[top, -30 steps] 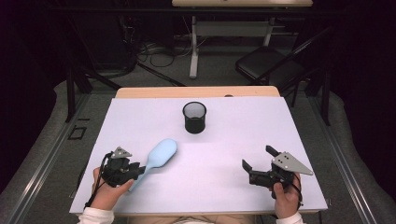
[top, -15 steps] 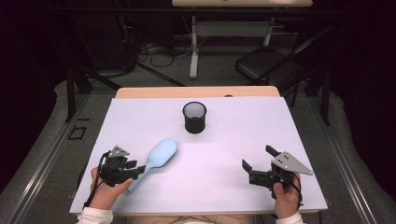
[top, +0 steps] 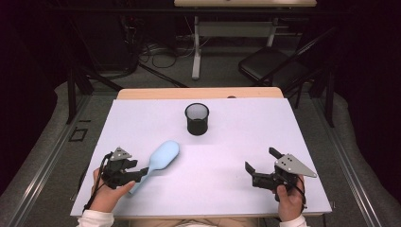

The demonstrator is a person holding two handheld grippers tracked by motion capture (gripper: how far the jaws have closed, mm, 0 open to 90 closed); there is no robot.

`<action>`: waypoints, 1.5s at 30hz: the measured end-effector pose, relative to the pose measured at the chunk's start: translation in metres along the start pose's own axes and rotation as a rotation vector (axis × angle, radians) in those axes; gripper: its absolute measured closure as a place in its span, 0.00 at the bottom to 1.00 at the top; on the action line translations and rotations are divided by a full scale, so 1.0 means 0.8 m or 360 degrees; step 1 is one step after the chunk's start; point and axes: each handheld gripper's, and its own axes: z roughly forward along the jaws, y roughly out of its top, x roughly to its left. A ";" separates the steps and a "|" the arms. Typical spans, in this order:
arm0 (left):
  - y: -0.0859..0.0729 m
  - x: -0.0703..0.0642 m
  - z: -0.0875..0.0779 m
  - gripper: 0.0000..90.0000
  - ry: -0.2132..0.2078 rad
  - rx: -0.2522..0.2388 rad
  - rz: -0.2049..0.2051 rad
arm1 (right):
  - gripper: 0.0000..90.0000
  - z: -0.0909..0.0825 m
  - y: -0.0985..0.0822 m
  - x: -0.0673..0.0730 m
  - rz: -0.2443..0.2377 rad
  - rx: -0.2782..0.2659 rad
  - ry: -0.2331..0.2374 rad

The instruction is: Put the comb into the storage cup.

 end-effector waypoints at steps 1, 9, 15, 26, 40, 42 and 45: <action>0.000 0.000 0.000 0.49 0.0006 0.0005 -0.0003 | 0.01 0.000 0.000 0.000 0.0000 0.0002 0.0000; 0.001 0.003 -0.003 0.48 -0.0037 -0.0029 -0.0013 | 0.01 0.000 0.000 0.000 0.0006 0.0006 0.0000; 0.002 0.003 -0.004 0.41 -0.0057 -0.0026 -0.0021 | 0.01 0.000 0.000 0.001 0.0003 0.0005 -0.0001; 0.004 0.003 -0.001 0.19 -0.0023 -0.0004 -0.0030 | 0.01 0.000 0.000 0.001 -0.0001 0.0007 -0.0001; 0.004 0.003 0.001 0.00 -0.0075 -0.0030 -0.0069 | 0.01 0.001 0.000 0.001 -0.0003 0.0008 0.0005; 0.004 0.003 0.000 0.00 -0.0068 -0.0036 -0.0060 | 0.01 0.002 -0.001 0.001 -0.0001 0.0006 0.0005; 0.004 0.004 0.000 0.00 -0.0083 -0.0044 -0.0063 | 0.01 0.001 -0.001 0.001 -0.0004 0.0009 0.0005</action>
